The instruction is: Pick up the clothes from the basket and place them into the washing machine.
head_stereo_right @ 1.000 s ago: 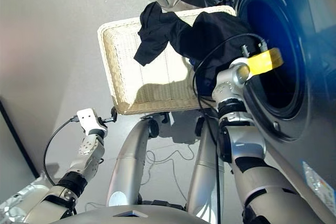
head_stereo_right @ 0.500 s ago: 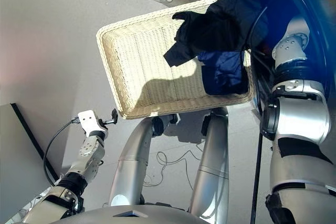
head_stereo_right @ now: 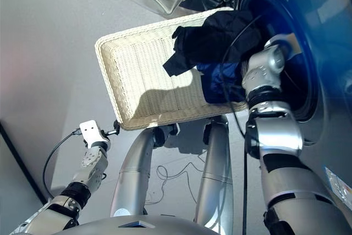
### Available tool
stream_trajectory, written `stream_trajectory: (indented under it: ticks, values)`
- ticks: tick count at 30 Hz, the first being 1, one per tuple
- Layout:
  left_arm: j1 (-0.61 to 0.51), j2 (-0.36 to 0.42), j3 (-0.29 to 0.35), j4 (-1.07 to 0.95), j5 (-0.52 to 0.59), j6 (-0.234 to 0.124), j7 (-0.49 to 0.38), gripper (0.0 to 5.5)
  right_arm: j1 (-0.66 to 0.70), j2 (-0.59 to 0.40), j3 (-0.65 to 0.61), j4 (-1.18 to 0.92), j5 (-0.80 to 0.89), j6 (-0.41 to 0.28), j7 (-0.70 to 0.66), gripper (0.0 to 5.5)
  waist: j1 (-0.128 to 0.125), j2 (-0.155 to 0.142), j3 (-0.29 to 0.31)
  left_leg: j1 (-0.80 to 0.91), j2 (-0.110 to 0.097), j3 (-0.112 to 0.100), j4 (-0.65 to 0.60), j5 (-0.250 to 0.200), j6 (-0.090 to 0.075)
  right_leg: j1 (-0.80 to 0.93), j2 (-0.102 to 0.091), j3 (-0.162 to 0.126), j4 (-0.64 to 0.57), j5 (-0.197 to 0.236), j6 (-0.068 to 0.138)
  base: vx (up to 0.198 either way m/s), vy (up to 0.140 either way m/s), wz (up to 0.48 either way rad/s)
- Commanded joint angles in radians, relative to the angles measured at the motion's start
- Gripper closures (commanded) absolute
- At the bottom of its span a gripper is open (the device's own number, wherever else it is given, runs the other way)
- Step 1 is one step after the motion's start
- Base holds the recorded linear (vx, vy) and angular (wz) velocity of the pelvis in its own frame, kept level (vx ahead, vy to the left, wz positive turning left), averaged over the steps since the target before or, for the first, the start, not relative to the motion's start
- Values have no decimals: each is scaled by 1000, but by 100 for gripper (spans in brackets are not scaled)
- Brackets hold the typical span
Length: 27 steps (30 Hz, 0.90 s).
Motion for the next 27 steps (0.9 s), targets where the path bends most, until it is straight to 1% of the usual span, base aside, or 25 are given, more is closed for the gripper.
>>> stream_trajectory:
  ticks: [1,3,4,6,7,9,10,12,14,15,16,17,19,21,22,26,27]
  values:
    - [-29,20,42,32,-28,-21,-18,0,0,-6,62,-65,-60,-1,65,0,7,-18,-2,57,31,-91,-165,58,-55,96,7,-57,-32,-76,3,0,0,0]
    - [-31,21,50,40,-29,-21,-24,0,23,15,88,-93,-75,10,91,0,7,-28,0,67,28,-96,-179,69,-57,114,6,-64,-55,-64,5,0,0,0]
    - [-32,21,54,47,-29,-20,-27,0,33,21,103,-111,-85,16,103,0,5,-33,0,75,28,-95,-190,74,-58,124,5,-67,-71,-58,6,0,0,0]
    - [-30,21,60,55,-27,-18,-35,0,47,16,135,-136,-126,30,120,0,5,-45,2,93,27,-97,-211,86,-62,149,2,-79,-99,-46,8,0,0,0]
    - [-30,21,60,56,-27,-18,-35,0,48,16,136,-137,-127,30,119,0,4,-44,3,94,27,-98,-213,87,-62,151,2,-79,-100,-45,8,0,0,0]
    - [-27,23,74,73,-25,-14,-47,0,83,-15,218,-206,-255,63,149,0,-1,-66,7,120,27,-100,-248,110,-70,186,0,-92,-142,-26,12,0,0,0]
    - [-29,25,77,75,-21,-13,-49,0,95,-26,240,-233,-287,70,145,0,-3,-70,9,132,25,-102,-263,117,-72,199,-1,-97,-154,-22,13,0,0,0]
    - [-21,30,82,77,-8,-11,-61,0,129,-42,291,-262,-326,92,204,0,-4,-83,12,156,23,-106,-291,132,-78,228,-3,-104,-182,-11,16,0,0,0]
    - [-15,38,86,82,4,-9,-72,0,134,-78,364,-308,-411,108,237,0,-5,-93,16,174,19,-108,-314,145,-83,250,-1,-110,-208,-2,18,0,0,0]
    - [-13,37,84,84,4,-10,-75,0,143,-74,372,-302,-418,114,242,0,-4,-96,19,181,17,-107,-320,149,-84,260,-2,-114,-219,4,19,0,0,0]
    - [-12,37,87,91,5,-7,-79,0,144,-78,395,-300,-465,119,254,0,-2,-98,22,184,16,-108,-325,154,-84,265,-1,-113,-226,8,20,0,0,0]
    - [-13,39,88,95,11,-9,-80,0,147,-83,421,-307,-519,130,257,0,-2,-99,26,187,16,-106,-329,157,-85,270,-1,-115,-232,11,20,0,0,0]
    - [-26,40,88,104,18,-10,-74,0,150,-69,433,-249,-591,150,239,0,0,-97,32,186,15,-109,-329,161,-85,268,-3,-116,-233,14,21,0,0,0]
    - [-40,42,90,102,25,-10,-67,0,143,-57,452,-212,-680,173,222,0,4,-91,38,183,13,-110,-331,164,-84,265,-5,-116,-231,13,21,0,0,0]
    - [-46,45,90,100,26,-11,-63,0,135,-51,464,-178,-743,189,208,0,8,-85,42,176,12,-114,-326,164,-81,259,-5,-115,-224,10,19,0,0,0]
    - [-67,51,105,94,29,-16,-46,0,112,-21,454,-80,-839,218,164,0,17,-65,59,149,8,-116,-314,162,-76,231,-9,-112,-201,0,15,0,0,0]
    - [-72,52,108,90,26,-18,-41,0,103,-14,443,-55,-834,223,156,0,21,-59,62,142,8,-116,-310,161,-75,221,-11,-110,-191,-4,15,0,0,0]
